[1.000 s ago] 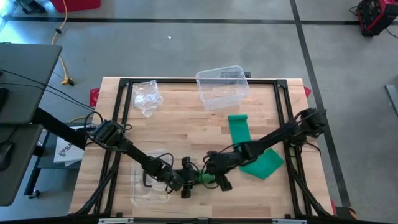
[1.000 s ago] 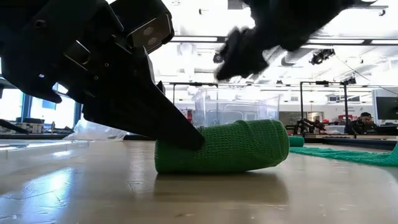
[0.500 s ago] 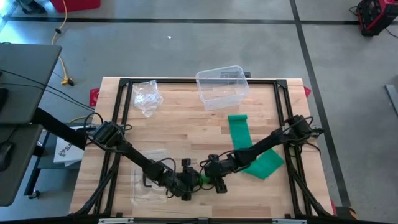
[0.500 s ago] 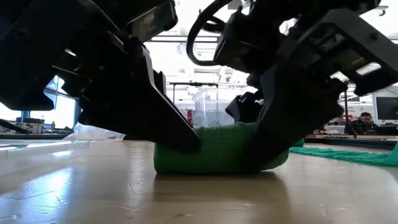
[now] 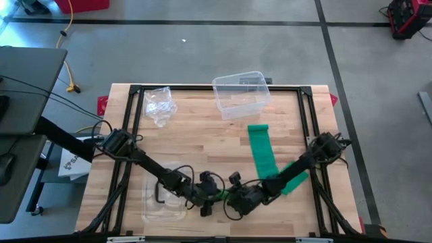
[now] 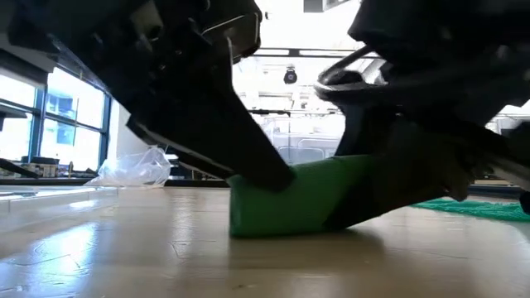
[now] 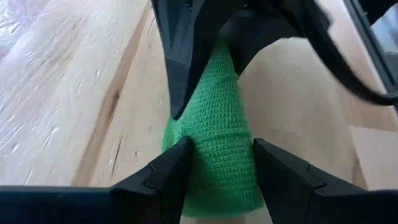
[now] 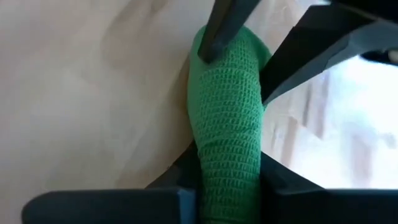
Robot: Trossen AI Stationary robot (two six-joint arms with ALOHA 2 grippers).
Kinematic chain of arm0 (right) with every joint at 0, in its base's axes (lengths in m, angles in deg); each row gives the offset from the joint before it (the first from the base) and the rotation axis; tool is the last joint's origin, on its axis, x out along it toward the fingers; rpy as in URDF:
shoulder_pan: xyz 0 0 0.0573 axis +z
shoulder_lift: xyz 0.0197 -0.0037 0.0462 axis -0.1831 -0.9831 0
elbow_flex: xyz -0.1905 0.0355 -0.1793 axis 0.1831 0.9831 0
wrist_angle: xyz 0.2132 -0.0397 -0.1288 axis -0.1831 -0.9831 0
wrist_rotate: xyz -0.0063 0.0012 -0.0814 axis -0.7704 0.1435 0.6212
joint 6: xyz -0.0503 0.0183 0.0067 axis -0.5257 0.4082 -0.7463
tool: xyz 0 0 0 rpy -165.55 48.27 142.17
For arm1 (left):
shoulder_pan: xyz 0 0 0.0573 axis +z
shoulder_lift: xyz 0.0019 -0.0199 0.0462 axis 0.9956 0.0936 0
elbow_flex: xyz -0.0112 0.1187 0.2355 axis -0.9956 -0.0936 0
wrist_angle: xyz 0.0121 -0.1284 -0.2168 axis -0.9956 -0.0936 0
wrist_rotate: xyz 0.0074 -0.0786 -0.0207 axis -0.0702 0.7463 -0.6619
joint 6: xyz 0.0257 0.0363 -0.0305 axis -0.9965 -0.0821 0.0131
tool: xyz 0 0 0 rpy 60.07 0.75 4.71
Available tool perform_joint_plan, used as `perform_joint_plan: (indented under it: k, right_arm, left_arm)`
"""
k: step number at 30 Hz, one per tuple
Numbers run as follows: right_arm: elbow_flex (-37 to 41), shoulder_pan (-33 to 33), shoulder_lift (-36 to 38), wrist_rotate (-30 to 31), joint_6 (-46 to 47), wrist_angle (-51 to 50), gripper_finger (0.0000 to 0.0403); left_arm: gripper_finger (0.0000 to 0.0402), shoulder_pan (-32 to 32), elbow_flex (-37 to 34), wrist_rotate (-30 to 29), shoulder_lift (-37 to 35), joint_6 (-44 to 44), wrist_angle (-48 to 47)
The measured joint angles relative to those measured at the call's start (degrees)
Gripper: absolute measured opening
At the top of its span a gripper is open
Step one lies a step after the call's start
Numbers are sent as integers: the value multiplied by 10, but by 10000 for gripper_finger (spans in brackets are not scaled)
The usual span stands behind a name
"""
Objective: Roll bandage
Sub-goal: Roll the green bandage
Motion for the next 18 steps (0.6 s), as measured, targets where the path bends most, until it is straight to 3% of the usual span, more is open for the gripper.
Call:
perform_joint_plan:
  k: [6,13,18]
  right_arm:
    - [1,14,0,52,-15,-4,75]
    - [1,6,1,40,0,-3,85]
    - [1,-3,13,15,45,-12,150]
  left_arm:
    - [170,16,0,52,0,4,9]
    - [170,35,-1,107,-1,25,4]
    - [170,37,0,109,0,29,-11]
